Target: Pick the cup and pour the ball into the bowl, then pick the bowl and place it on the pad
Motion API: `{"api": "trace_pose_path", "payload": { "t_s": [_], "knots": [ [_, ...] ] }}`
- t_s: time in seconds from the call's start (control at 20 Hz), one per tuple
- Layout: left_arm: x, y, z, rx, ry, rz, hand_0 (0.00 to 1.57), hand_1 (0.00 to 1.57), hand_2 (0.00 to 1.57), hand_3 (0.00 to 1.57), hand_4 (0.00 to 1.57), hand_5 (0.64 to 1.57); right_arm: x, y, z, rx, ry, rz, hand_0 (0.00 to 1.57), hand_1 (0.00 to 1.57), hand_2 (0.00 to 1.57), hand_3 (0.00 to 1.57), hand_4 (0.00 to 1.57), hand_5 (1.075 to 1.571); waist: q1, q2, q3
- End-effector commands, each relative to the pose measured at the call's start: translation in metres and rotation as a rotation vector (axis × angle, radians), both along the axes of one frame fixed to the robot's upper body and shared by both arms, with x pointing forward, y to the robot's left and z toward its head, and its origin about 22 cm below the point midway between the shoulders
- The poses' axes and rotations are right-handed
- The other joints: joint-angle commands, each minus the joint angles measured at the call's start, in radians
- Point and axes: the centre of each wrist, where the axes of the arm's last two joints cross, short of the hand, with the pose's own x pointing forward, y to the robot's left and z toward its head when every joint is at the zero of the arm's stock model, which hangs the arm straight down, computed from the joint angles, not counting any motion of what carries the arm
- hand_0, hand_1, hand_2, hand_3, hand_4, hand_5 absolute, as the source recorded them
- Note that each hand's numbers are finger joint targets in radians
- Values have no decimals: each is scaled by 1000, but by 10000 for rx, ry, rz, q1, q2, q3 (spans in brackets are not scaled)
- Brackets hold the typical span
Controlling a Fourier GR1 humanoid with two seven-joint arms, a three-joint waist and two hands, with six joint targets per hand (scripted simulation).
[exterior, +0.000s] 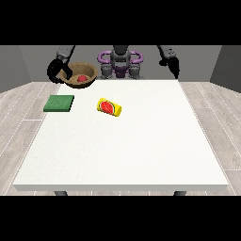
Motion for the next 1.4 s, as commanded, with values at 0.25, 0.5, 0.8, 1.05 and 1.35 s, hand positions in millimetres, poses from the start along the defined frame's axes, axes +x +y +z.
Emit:
{"api": "trace_pose_path", "payload": {
  "t_s": [0.25,0.5,0.8,1.05,1.35],
  "knots": [
    [10,72,67,-468,-1575,-93,0,0,0,0,1311,1525,-34,-103,20,-669,-889,-696,1571,1571,1571,0,911,1571,554,1027,17],
    [-8,165,108,-630,-2482,742,0,0,0,0,1289,1571,-35,-113,30,-534,-1997,-1100,1571,1571,1571,0,869,1570,725,1904,10],
    [-26,202,106,-414,-2570,887,0,0,0,0,1213,1565,-22,-110,47,-355,-2189,-1253,1571,1571,1571,0,763,1567,698,2016,8],
    [-21,209,129,-667,-3952,718,0,0,0,0,1189,1558,-30,-139,55,-271,-3175,-2748,1571,1571,1571,709,0,1560,819,3308,16],
    [-18,210,134,-526,-3503,902,0,0,0,0,1174,1549,-22,-125,42,-370,-2368,-1915,420,420,562,917,0,1518,697,2963,13]
  ]
}}
